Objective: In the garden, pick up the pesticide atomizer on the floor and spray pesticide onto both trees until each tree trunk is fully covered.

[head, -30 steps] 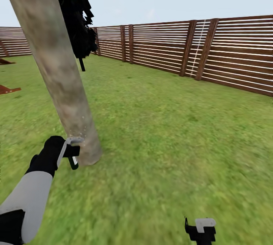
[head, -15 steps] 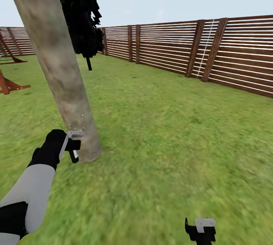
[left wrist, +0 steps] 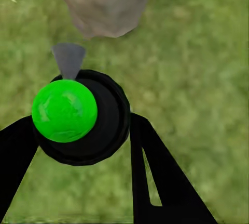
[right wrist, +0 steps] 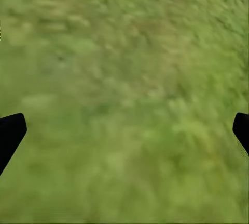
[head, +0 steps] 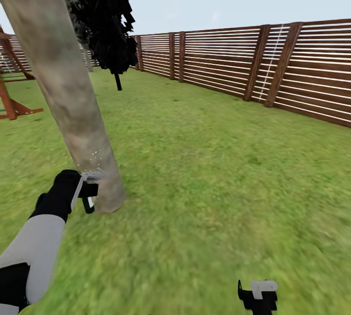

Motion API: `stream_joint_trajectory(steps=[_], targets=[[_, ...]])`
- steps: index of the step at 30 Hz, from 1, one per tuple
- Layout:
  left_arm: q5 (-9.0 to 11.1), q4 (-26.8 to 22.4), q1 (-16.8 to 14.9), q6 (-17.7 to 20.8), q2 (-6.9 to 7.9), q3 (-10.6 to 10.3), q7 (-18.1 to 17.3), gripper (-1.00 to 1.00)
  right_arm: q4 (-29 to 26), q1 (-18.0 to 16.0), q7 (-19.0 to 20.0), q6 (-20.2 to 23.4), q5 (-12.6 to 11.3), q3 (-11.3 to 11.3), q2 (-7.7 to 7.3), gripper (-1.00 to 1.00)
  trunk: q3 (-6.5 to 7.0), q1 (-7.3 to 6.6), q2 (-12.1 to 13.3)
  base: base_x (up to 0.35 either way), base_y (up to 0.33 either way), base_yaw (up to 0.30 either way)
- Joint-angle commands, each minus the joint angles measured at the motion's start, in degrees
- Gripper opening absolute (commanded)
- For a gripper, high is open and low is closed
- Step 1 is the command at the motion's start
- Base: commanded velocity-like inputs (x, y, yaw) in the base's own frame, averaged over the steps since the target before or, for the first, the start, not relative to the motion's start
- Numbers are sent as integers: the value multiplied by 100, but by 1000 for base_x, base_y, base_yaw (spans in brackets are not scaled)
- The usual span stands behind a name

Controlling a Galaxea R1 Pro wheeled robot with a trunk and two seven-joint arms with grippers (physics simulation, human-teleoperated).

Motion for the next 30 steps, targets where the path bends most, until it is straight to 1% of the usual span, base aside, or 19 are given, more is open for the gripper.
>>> stream_joint_trajectory(steps=[1, 4, 7, 9, 10, 11, 13, 14, 15, 17, 20, 22, 23, 24, 25, 26, 27, 29, 30], targets=[[-14, 11, 65, 18, 65, 14, -61, -100, 3, -2, -59, 9, 53, 20, -1, 100, -5, -1, -2, 6, -270, 275], [-54, 29, 185, 6, 107, 17, -61, -100, 3, -2, -59, 9, 53, 23, -1, 100, -5, -1, -2, 2, -271, 276], [-37, 77, 237, -22, -17, 39, -58, -100, 3, -2, -59, 9, 53, 24, -1, 100, -5, -1, -2, 11, -272, 276], [-59, 140, 280, -37, -187, 47, -48, -100, 3, -2, -59, 9, 53, 24, -1, 100, -5, -1, -2, 96, -269, 254], [-66, 150, 287, -43, -214, 39, -43, -100, 3, -2, -59, 9, 53, 21, -1, 100, -5, -1, -2, 167, -252, 101], [-69, 157, 297, -47, -191, 49, -38, -100, 3, -2, -59, 9, 53, 20, -1, 100, -5, -1, -2, 201, -245, 41], [-71, 157, 352, -54, 2, 76, 1, -100, 3, -2, -59, 9, 53, 17, -1, 100, -5, -1, -2, 227, -237, 10], [-71, 160, 364, -55, 78, 80, 45, -100, 3, -2, -59, 9, 53, 16, -1, 100, -5, -1, -2, 232, -234, 4], [-73, 166, 484, -74, 124, 66, 115, -100, 3, -2, -59, 10, 53, 19, -1, 100, -5, -1, -2, 235, -234, 1], [-51, 166, 677, -138, 79, 58, 149, -100, 3, -2, -59, 9, 53, 23, 1, 100, -5, -1, -2, 235, -234, 4], [-29, 159, 731, -173, -73, 82, 157, -100, 3, -2, -59, 9, 53, 24, 6, 100, -5, -1, -2, 235, -233, 179], [-34, 163, 744, -177, -81, 101, 158, -100, 3, -2, -59, 9, 53, 24, 6, 100, -5, -1, -2, 236, -233, 257], [-35, 164, 786, -181, -53, 137, 158, -100, 3, -2, -59, 9, 53, 24, 7, 100, -5, -1, -2, 236, -233, 270], [-37, 161, 865, -220, -22, 249, 158, -100, 3, -2, -59, 9, 53, 24, 8, 100, -5, -1, -2, 235, -233, 273], [-49, 165, 955, -392, 21, 422, 158, -100, 3, -2, -59, 9, 53, 24, 8, 100, -5, -1, -2, 236, -233, 275], [-54, 212, 1006, -658, 43, 522, 158, -100, 3, -2, -59, 9, 53, 24, 8, 100, -5, -1, -2, 236, -232, 276], [-63, 366, 1040, -813, 16, 551, 163, -100, 3, -2, -59, 9, 53, 24, 8, 100, -5, -1, -2, 236, -231, 276], [-62, 528, 1058, -901, -37, 565, 177, -100, 3, -2, -59, 9, 53, 24, 8, 100, -5, -1, -2, 237, -231, 277], [-48, 563, 1062, -926, -97, 576, 237, -100, 3, -2, -59, 9, 53, 24, 8, 100, -5, -1, -2, 237, -231, 277]])
